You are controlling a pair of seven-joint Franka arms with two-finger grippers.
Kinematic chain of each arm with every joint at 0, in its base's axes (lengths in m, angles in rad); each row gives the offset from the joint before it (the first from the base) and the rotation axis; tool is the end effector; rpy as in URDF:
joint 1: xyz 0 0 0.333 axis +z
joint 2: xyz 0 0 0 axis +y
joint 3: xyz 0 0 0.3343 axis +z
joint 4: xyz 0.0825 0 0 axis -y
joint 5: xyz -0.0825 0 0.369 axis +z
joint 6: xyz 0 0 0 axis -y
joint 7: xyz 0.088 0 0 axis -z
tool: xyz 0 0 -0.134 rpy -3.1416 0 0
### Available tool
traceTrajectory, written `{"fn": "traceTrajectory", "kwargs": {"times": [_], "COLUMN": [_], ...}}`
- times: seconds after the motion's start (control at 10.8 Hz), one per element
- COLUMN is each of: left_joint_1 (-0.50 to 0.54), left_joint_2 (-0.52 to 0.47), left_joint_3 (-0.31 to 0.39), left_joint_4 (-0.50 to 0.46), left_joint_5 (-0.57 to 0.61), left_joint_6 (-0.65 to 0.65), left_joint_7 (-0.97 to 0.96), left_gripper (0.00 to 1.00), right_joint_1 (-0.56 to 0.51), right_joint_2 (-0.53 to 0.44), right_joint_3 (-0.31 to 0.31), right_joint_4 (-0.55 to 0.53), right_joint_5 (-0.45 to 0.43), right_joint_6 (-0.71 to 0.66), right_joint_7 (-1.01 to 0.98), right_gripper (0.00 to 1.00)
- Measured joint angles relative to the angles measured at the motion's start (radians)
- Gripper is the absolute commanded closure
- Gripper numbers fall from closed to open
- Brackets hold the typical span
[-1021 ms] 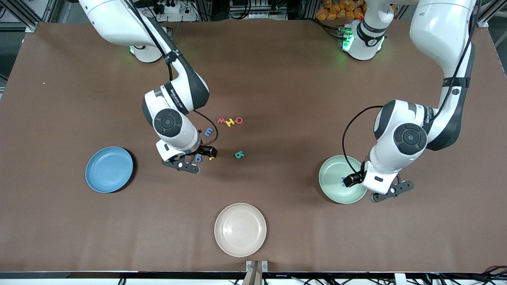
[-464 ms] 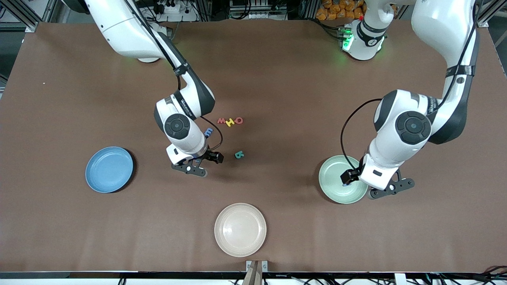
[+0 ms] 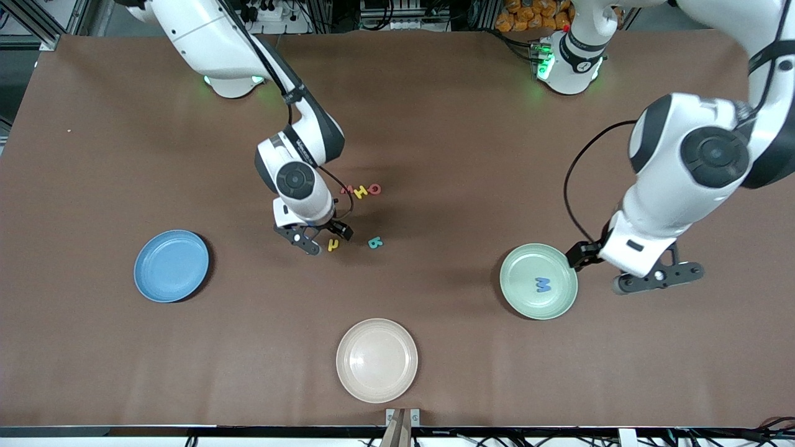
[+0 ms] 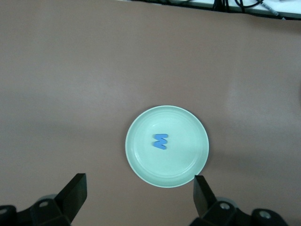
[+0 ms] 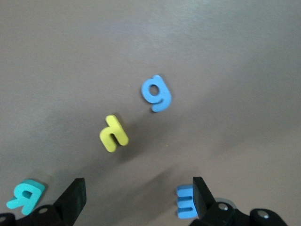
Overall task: Sort upper and lower case letters into plates
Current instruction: 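Raise the left gripper off the plate while the right gripper lowers, then grasp the pink foam M with the right gripper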
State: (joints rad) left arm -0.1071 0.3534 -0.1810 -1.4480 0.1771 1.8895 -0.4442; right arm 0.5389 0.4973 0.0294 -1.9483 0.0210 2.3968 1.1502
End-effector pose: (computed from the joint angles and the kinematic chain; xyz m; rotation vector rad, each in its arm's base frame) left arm 0.6521 -0.1569 0.4920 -3.0617 -0.1875 -0.1946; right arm 0.5169 0.3300 0.2192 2.9820 -0.9239 -0.0827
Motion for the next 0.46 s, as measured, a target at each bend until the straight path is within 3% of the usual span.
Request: {"fn": "traceTrajectory", "kwargs": {"times": [0.28, 0.46], "left_joint_1": [0.069, 0.113], "left_joint_2": [-0.067, -0.109], "left_joint_3": [0.006, 0.008], "left_joint_4": [0.004, 0.005], "left_joint_5": [-0.045, -0.062], "left_joint_6": [-0.070, -0.114], "left_joint_7": [0.129, 0.155], "left_gripper": [0.00, 0.00], "right_joint_1": [0.031, 0.095], "right_joint_2": [-0.141, -0.177], "right_joint_3": [0.000, 0.000], "right_joint_4": [-0.247, -0.284], "right_joint_5": [-0.001, -0.005], "right_joint_6": [0.160, 0.165], "right_joint_7": [0.214, 0.475], "right_gripper": [0.00, 0.00]}}
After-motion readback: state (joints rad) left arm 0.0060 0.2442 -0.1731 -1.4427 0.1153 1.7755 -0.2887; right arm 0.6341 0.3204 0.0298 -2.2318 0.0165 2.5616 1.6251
